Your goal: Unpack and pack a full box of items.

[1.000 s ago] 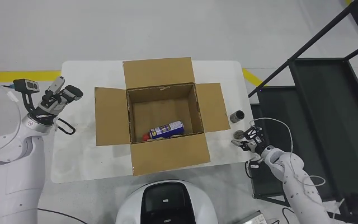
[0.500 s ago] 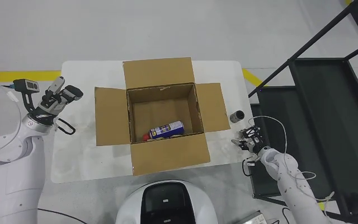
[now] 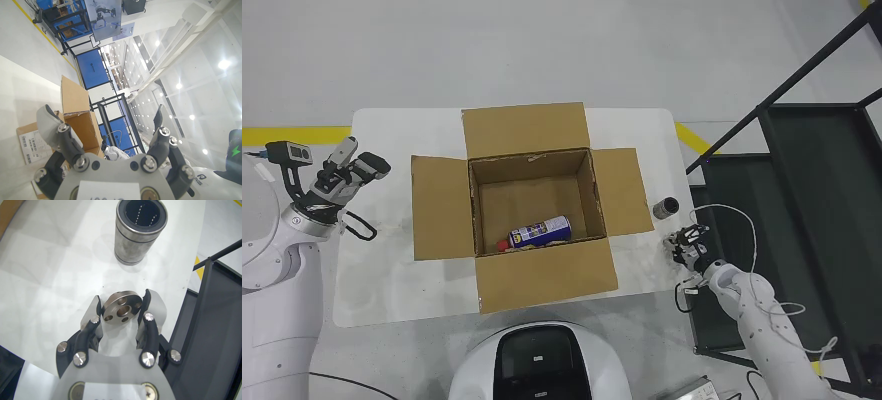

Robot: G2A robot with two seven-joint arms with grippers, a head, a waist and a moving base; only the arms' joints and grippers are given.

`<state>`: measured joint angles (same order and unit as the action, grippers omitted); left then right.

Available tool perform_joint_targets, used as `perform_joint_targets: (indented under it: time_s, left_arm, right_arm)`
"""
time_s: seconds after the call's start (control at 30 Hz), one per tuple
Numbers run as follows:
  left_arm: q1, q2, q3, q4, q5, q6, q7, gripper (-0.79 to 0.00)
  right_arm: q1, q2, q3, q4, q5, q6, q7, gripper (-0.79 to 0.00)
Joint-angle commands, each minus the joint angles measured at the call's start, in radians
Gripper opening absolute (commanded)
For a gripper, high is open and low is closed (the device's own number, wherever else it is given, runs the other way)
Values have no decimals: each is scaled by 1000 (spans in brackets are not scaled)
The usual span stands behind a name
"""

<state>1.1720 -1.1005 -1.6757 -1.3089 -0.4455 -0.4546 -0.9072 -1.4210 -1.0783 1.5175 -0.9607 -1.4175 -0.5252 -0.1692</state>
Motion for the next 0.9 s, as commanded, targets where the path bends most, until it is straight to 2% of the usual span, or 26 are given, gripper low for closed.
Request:
perform_joint_targets:
  time_s: [0.0, 0.03, 0.07, 0.33, 0.6, 0.87]
  left_arm:
    - [0, 0, 0, 0, 0, 0, 0, 0]
    - [0, 0, 0, 0, 0, 0, 0, 0]
    - [0, 0, 0, 0, 0, 0, 0, 0]
    - [0, 0, 0, 0, 0, 0, 0, 0]
    - [0, 0, 0, 0, 0, 0, 0, 0]
    - [0, 0, 0, 0, 0, 0, 0, 0]
  right_arm:
    - [1, 0, -2, 2, -2, 4, -3, -573]
    - [2, 0, -3, 1, -5, 8, -5, -751]
    - [1, 0, -5, 0, -7, 12, -8, -785]
    - [-37, 8, 15, -60, -20, 45, -39, -785]
    - [-65, 12, 26, -114, -16, 51, -21, -785]
    - [-65, 12, 34, -105, 47, 9, -28, -785]
